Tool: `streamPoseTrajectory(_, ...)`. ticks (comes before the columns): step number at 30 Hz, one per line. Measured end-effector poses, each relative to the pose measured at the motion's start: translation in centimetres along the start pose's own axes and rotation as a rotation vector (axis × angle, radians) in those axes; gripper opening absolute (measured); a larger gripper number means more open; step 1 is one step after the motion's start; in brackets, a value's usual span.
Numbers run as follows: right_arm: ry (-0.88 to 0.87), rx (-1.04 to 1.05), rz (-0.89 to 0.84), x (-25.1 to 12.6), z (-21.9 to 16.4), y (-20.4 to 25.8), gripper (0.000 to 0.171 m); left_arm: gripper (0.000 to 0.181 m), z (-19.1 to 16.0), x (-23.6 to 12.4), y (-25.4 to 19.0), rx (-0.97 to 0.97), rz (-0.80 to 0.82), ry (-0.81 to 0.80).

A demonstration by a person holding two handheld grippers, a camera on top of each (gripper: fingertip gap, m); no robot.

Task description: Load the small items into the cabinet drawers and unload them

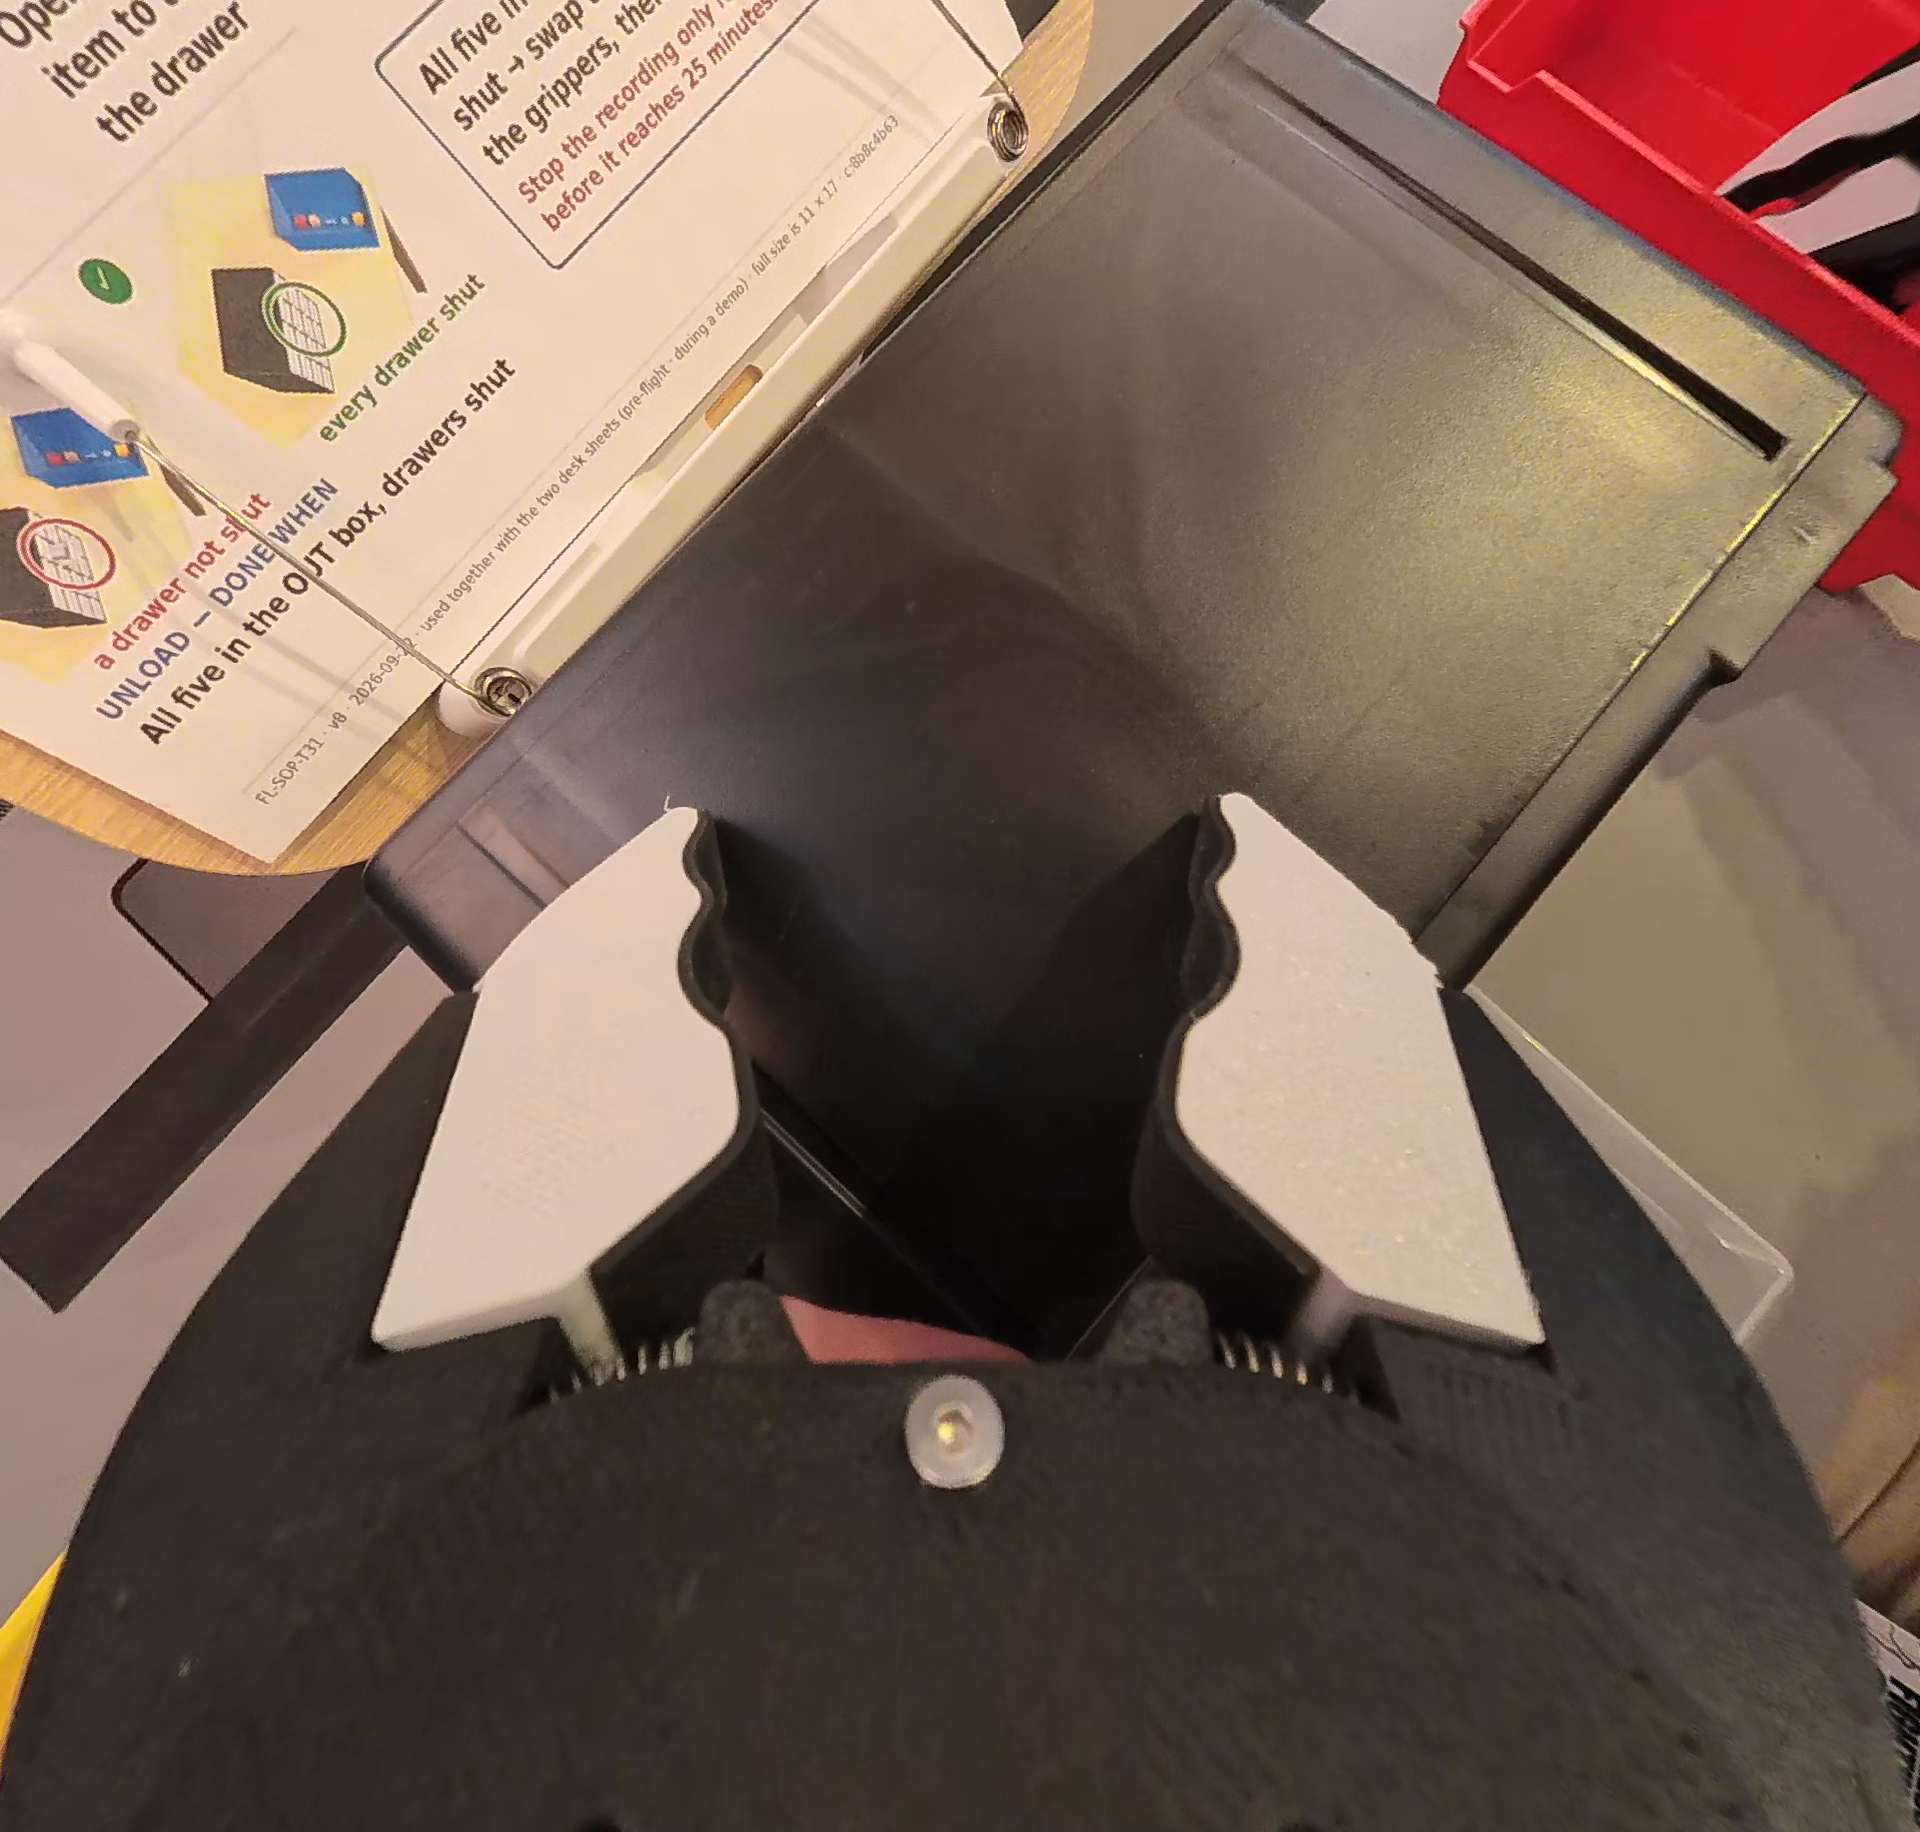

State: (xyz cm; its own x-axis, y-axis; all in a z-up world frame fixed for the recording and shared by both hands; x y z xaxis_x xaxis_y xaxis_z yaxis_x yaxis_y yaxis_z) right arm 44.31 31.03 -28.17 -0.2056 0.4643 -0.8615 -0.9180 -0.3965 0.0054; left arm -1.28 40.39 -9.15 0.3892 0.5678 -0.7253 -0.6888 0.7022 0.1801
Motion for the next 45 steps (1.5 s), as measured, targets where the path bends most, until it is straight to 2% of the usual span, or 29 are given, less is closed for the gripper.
streamPoseTrajectory(8, -0.038, 0.042, -0.012, 0.0, -0.6, -0.1, 0.019, 0.087, 0.0, 0.0, 0.0, 0.001, 0.0, 0.001)
streamPoseTrajectory(12, 0.011, 0.045, -0.029, 0.1, -1.9, 0.0, 0.02, 0.087, 0.0, 0.0, 0.0, -0.003, 0.001, -0.004)
streamPoseTrajectory(19, 0.102, 0.069, -0.017, 0.0, -1.8, 0.2, 0.02, 0.086, 0.0, 0.0, 0.0, 0.0, 0.002, 0.003)
streamPoseTrajectory(21, 0.154, 0.071, -0.014, -0.2, -1.8, 0.1, 0.035, 0.086, 0.0, 0.0, 0.0, -0.001, 0.003, 0.004)
streamPoseTrajectory(23, 0.164, 0.019, -0.012, -0.4, -1.2, 0.3, 0.039, 0.086, 0.0, 0.0, 0.0, -0.002, 0.003, 0.003)
streamPoseTrajectory(25, 0.173, 0.014, -0.015, -0.3, -1.0, 0.3, 0.033, 0.086, 0.0, 0.0, 0.0, -0.001, 0.003, 0.004)
streamPoseTrajectory(26, 0.17, 0.031, -0.021, -0.2, -1.0, 0.1, 0.023, 0.086, 0.0, 0.0, 0.0, -0.001, 0.003, 0.004)
streamPoseTrajectory(29, 0.162, 0.097, -0.009, 0.2, -1.0, -0.1, 0.022, 0.086, 0.0, 0.0, 0.0, -0.002, 0.003, 0.004)
streamPoseTrajectory(32, 0.135, 0.117, 0.009, -0.3, -0.8, 0.2, 0.042, 0.086, 0.0, 0.0, 0.0, -0.004, 0.003, 0.003)
streamPoseTrajectory(37, 0.052, 0.025, -0.114, -4.4, 1.1, 0.7, 0.049, 0.086, 0.0, 0.0, 0.0, -0.003, 0.002, 0.002)
streamPoseTrajectory(39, -0.015, -0.044, -0.156, -7.1, 2.8, 2.0, 0.055, 0.086, 0.0, 0.0, 0.0, -0.002, 0.003, 0.003)
streamPoseTrajectory(41, -0.095, -0.167, -0.162, -9.9, 5.2, 5.1, 0.07, 0.086, 0.0, 0.0, 0.0, -0.002, 0.003, 0.005)
streamPoseTrajectory(43, -0.171, -0.316, -0.123, -12.4, 8.0, 9.8, 0.082, 0.086, 0.0, 0.0, 0.0, -0.002, 0.003, 0.008)
streamPoseTrajectory(45, -0.261, -0.475, -0.006, -14.0, 10.8, 16.5, 0.095, 0.086, 0.0, 0.0, 0.0, -0.003, 0.003, 0.008)
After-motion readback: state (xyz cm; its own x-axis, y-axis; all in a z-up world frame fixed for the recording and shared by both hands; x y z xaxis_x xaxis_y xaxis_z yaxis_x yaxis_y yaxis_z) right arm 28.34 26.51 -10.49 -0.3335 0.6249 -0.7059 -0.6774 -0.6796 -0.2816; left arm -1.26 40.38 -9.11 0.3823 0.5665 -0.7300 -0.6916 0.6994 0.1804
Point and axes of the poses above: each gripper's, where its closed fingertips meet, x out along the fingers, z out of its top, y = z × x across the jaws, the point moved 4 cm from there along -x, back along the fingers, and after that the axes turned 13 degrees about z, right-handed, at the moved point
